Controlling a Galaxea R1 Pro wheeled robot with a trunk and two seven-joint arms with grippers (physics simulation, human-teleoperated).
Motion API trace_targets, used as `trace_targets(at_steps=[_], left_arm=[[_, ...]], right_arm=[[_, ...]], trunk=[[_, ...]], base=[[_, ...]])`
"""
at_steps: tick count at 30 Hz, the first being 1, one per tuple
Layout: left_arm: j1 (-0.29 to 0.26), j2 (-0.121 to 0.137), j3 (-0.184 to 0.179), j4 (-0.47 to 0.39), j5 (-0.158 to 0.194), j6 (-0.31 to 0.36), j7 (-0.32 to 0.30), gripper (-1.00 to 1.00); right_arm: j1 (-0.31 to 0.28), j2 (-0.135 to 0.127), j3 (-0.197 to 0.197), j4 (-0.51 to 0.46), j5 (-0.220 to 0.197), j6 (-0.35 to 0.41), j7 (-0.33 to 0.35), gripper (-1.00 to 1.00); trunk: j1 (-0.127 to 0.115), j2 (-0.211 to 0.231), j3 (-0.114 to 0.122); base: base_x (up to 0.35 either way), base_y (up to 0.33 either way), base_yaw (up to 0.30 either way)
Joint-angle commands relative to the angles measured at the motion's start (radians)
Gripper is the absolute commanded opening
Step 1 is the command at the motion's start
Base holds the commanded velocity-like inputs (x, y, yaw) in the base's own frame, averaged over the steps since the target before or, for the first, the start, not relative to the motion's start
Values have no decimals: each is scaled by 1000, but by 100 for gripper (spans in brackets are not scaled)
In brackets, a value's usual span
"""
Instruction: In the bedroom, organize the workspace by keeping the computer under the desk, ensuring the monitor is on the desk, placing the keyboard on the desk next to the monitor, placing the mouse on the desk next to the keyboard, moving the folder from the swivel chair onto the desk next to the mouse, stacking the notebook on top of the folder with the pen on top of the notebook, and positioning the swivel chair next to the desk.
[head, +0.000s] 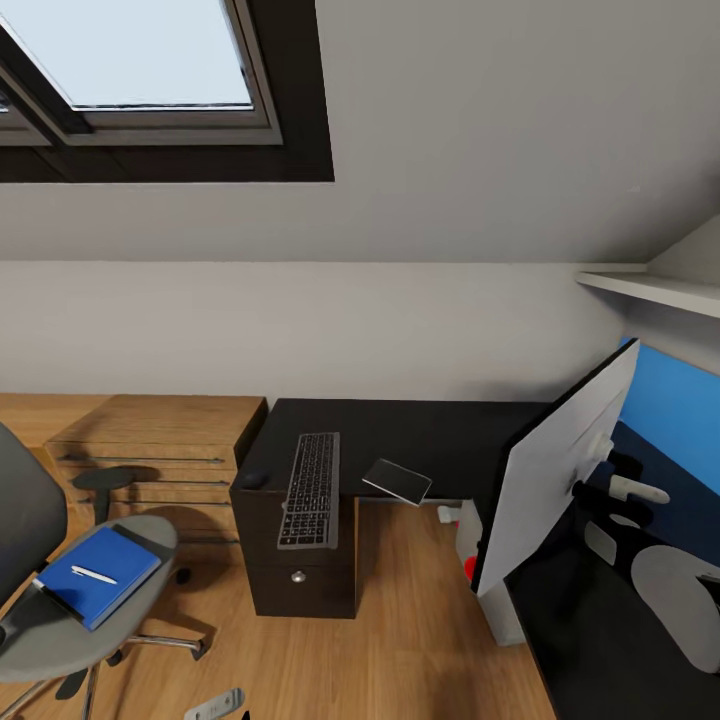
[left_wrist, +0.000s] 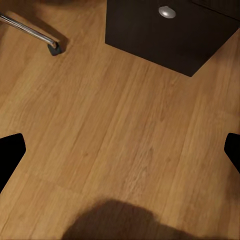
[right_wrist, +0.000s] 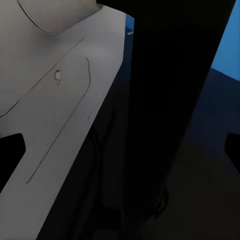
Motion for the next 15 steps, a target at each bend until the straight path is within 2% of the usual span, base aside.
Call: trace_targets(at_steps=[1, 15], left_arm=[[-2, 2, -8, -1, 11, -8, 7, 100], [-2, 2, -8, 1, 12, -6, 7, 100]], right_arm=[[-1, 0, 5, 1, -3, -5, 3, 100], [-1, 6, 7, 3, -3, -7, 3, 100]], trunk=[[0, -1, -1], [0, -1, -1]], base=[[7, 0, 0], [1, 0, 0]])
